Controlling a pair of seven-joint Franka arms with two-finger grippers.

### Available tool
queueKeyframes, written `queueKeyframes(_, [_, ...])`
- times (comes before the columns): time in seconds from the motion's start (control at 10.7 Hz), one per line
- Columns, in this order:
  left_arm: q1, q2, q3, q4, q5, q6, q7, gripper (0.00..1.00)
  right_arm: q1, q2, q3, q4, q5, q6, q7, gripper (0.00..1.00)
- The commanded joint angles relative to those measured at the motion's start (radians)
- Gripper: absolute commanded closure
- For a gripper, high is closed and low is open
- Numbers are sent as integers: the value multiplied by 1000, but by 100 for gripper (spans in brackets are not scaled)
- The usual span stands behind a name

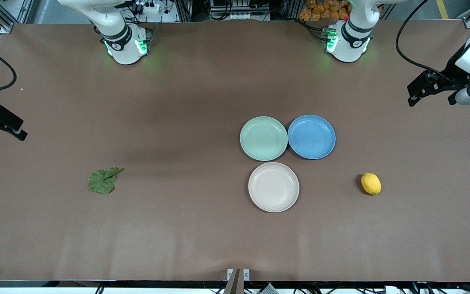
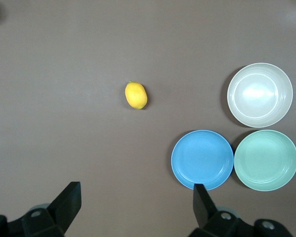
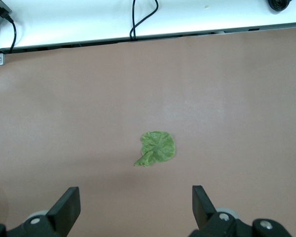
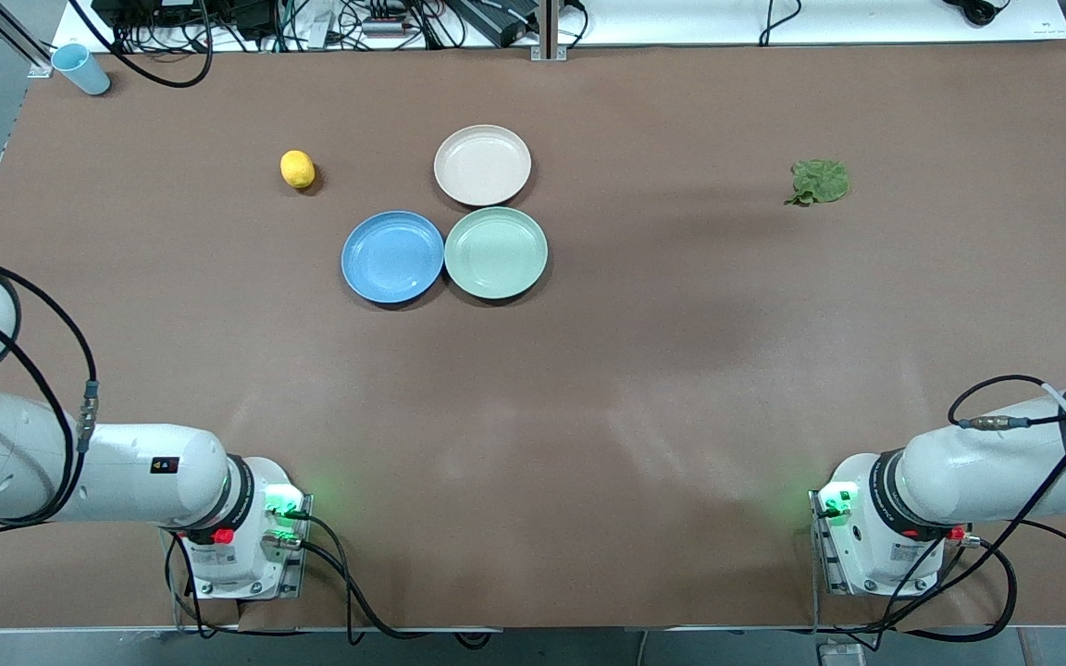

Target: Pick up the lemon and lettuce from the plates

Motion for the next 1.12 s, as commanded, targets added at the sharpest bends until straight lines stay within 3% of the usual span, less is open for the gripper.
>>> queueKeyframes(0.0, [6, 7, -2, 15, -36, -4, -4, 0, 4, -34, -2, -36, -13, 1, 2, 0])
queueKeyframes(0.28, [5, 7, -2, 12, -36, -16, -1, 0, -8, -87, -2, -108, -4, 10, 4, 0])
queueKeyframes(1.03, [2, 7, -2, 10, -36, -19, 0, 0, 10, -86, 0, -130, -9, -139, 4, 0])
